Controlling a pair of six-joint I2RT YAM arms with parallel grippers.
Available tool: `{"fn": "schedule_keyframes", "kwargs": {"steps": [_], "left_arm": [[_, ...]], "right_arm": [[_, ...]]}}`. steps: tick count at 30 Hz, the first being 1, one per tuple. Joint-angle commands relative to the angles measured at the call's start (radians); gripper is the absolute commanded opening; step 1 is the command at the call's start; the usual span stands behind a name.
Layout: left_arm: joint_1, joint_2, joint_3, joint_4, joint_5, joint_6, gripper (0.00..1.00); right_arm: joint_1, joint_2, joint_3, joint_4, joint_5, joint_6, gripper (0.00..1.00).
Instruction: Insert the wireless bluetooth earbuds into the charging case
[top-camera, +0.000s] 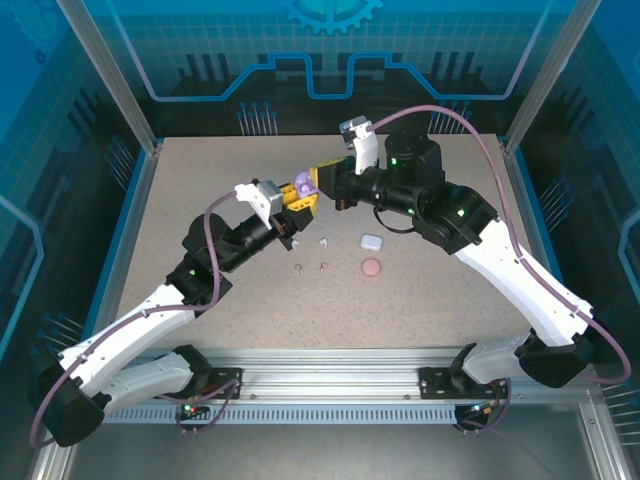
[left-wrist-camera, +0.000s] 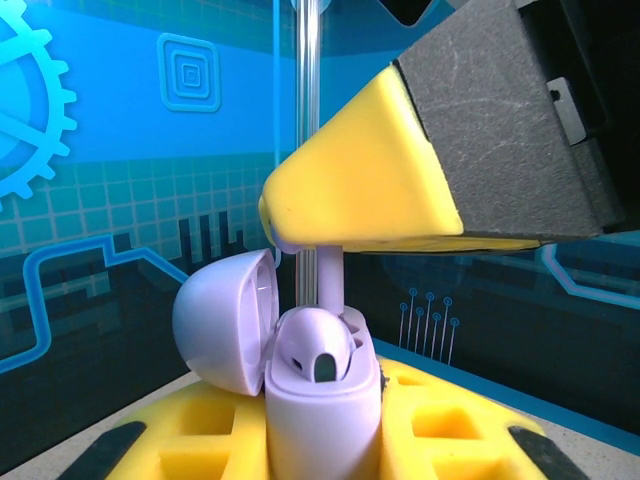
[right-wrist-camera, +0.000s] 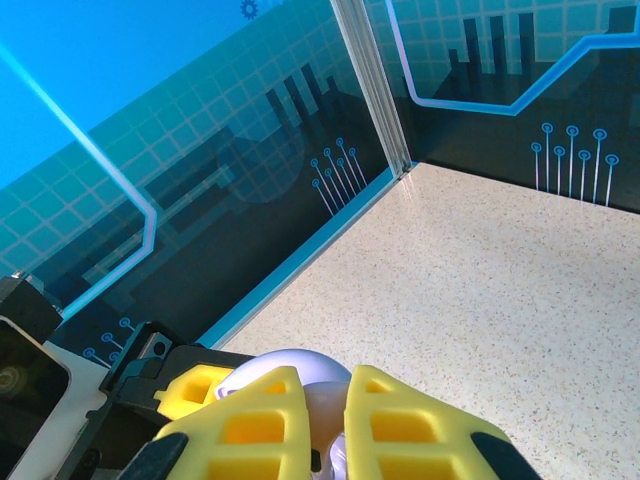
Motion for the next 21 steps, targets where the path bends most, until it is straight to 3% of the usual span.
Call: {"fn": "schedule_keyframes", "kwargs": {"steps": [1,21], "left_arm": [[-0.007,-0.002,0.025,0.014,0.003,0.015,0.0],[-0.008,0.002,0.028,0.014,-0.005,0.022,0.0]], "right_arm": [[0.018,0.009,0.001,-0.02,-0.005,-0.009,0.11],[0.071,0.017,-0.005,-0.068,0.036,-0.079,0.13]]}}
